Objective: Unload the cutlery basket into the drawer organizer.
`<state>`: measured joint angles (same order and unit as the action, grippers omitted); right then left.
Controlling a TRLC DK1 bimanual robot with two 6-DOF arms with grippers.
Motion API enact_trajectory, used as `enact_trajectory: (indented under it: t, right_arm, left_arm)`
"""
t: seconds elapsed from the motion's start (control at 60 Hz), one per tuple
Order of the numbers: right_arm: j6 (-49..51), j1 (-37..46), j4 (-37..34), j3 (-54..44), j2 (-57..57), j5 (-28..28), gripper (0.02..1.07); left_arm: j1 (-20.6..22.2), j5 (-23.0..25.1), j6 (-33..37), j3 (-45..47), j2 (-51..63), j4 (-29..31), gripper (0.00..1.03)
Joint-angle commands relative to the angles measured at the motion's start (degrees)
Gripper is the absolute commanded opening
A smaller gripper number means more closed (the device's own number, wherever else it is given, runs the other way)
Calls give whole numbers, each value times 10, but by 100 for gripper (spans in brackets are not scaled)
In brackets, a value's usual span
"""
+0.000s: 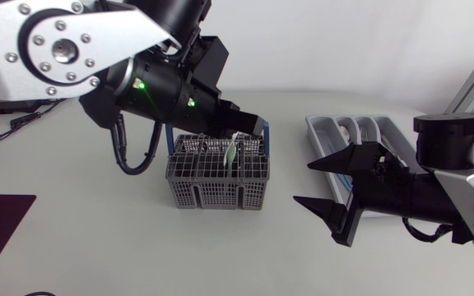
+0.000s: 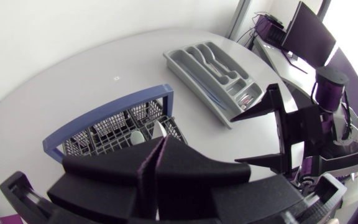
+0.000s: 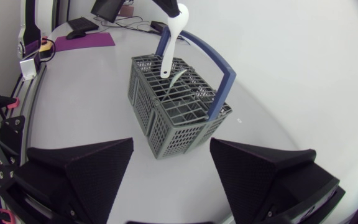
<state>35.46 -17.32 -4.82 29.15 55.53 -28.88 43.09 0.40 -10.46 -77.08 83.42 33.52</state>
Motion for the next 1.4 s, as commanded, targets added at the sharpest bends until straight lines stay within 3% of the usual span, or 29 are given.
enact_trajectory:
  t: [0.0, 0.3, 0.467, 0.817, 1.0, 1.383]
  right_arm:
    - [-17, -6, 5, 6, 6, -10, 91]
    - [-14, -6, 2, 27, 12, -72, 91]
    - [-12, -8, -3, 38, 13, -104, 91]
    - [27, -39, -85, 78, 20, -166, 89]
    - [55, -72, -115, 84, 20, -171, 81]
    - [107, -92, -175, 98, 27, -210, 52]
  left_arm:
    - [6, 12, 15, 11, -28, -1, 18]
    - [-2, 146, 108, 5, -28, 17, 18]
    - [-6, 235, 185, -13, -19, 59, 18]
    - [-20, 344, 308, -37, 7, 141, 18]
    - [-19, 376, 366, -44, 24, 183, 18]
    - [-13, 429, 460, -72, 53, 266, 18]
